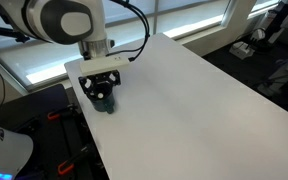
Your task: Remove the marker from the mug cup and place it on the table
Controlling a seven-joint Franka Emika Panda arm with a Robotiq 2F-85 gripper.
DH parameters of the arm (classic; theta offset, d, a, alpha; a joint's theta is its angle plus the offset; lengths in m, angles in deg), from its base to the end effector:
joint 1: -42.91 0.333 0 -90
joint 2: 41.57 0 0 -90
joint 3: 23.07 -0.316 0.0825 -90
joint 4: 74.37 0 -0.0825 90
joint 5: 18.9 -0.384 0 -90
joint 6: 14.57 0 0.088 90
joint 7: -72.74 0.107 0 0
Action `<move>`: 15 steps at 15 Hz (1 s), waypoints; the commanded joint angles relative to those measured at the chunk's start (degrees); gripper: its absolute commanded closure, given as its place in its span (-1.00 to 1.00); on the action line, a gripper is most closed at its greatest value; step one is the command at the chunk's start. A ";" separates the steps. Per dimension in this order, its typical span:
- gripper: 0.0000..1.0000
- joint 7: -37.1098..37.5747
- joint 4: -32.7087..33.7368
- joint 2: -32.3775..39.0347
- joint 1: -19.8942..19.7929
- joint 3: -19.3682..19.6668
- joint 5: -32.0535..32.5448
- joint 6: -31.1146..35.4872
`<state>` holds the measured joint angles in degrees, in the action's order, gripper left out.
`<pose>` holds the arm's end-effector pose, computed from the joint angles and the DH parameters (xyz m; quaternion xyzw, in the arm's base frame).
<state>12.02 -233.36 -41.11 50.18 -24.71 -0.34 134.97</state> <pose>0.3588 0.0633 0.1968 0.7241 0.6809 -0.1069 0.0251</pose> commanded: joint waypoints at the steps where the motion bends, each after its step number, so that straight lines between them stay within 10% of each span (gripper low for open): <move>1: 0.61 7.60 0.03 2.40 -1.01 -1.08 6.50 1.93; 5: 1.00 12.28 0.02 3.52 -0.97 -1.26 10.02 1.52; 9: 0.97 14.55 0.12 3.91 -1.11 -1.24 11.53 1.50; 11: 0.52 14.96 0.13 3.95 -1.19 -1.25 11.46 1.60; 12: 0.96 14.93 0.14 3.97 -1.22 -1.25 11.32 1.68; 15: 1.00 14.10 0.19 3.54 -1.33 -1.40 10.09 1.59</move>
<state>24.83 -233.21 -38.58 49.87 -25.25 9.70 135.55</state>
